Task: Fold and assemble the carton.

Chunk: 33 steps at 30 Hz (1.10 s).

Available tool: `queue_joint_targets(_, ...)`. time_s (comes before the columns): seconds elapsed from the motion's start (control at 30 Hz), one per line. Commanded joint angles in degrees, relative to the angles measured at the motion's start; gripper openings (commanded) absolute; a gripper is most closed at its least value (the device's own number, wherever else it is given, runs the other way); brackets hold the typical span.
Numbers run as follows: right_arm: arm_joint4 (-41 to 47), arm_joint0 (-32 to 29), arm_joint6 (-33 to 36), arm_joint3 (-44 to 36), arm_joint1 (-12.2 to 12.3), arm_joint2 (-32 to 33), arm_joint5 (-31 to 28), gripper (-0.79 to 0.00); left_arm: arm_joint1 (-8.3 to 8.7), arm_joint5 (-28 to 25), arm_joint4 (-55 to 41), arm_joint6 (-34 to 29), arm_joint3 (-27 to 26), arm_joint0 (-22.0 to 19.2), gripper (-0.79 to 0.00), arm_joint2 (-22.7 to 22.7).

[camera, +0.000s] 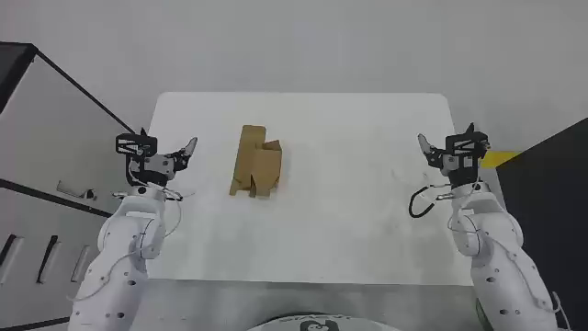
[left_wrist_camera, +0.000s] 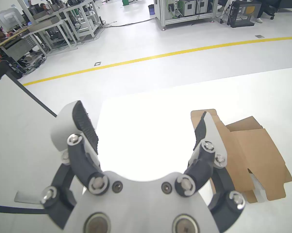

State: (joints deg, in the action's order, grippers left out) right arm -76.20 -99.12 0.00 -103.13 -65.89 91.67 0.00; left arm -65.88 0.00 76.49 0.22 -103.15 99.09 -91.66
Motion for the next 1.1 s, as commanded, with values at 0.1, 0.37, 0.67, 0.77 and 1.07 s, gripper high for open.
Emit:
queue_joint_targets(0.1, 0.0, 0.0, 0.0, 0.0, 0.0, 0.0, 0.0, 0.000, 0.15, -1.3, 10.3, 3.8, 0.5, 1.1, 0.000, 2.6)
queue_joint_targets(0.37, 0.0, 0.0, 0.0, 0.0, 0.0, 0.0, 0.0, 0.000, -0.01, -2.8, 13.6, 6.3, -0.2, 2.6, 0.000, 5.6)
queue_joint_targets(0.67, 0.0, 0.0, 0.0, 0.0, 0.0, 0.0, 0.0, 0.000, 0.57, -3.5, 28.6, 8.9, 0.1, 2.8, 0.000, 7.1)
queue_joint_targets(0.77, 0.0, 0.0, 0.0, 0.0, 0.0, 0.0, 0.0, 0.000, 0.85, -4.3, 37.1, 6.0, -0.5, 3.2, 0.000, 8.2)
queue_joint_targets(1.07, 0.0, 0.0, 0.0, 0.0, 0.0, 0.0, 0.0, 0.000, 0.75, -4.3, 39.0, 1.7, -1.5, 3.2, 0.000, 8.9)
